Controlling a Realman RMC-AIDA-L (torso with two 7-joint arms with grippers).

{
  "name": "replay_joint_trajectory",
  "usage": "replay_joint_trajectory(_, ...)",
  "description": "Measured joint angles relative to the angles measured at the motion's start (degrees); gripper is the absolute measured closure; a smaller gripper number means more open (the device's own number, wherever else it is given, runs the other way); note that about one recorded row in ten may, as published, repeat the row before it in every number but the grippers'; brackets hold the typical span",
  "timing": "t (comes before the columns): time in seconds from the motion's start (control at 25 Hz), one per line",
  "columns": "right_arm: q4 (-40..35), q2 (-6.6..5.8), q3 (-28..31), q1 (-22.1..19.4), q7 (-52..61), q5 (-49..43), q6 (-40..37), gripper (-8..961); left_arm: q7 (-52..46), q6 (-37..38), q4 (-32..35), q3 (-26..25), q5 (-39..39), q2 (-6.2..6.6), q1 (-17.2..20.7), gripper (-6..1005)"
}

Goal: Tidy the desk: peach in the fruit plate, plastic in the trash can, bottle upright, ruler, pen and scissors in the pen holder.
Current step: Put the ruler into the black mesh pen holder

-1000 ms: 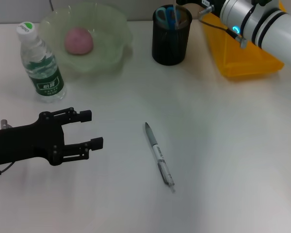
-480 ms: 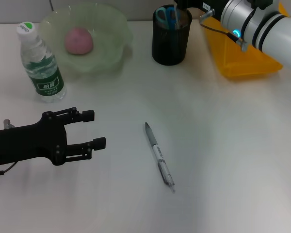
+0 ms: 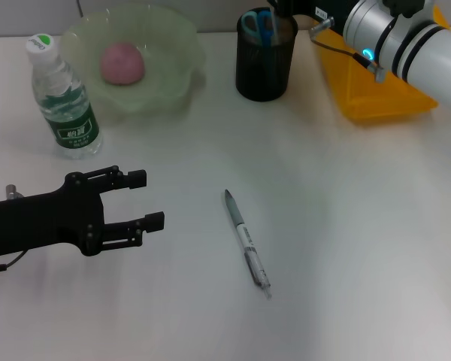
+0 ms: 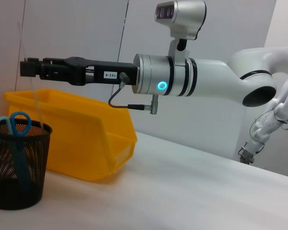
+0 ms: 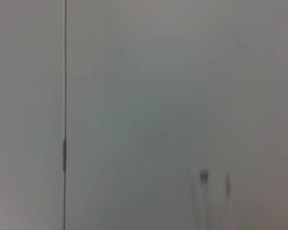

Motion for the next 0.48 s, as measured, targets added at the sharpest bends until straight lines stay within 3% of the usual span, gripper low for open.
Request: replay_joint_trajectory(0.48,-0.5,0.00,0.1,-0.8,0.2,0.3,-0.8,365,0.0,0.0,0.1,0.0,0.0,0.05,0.0,216)
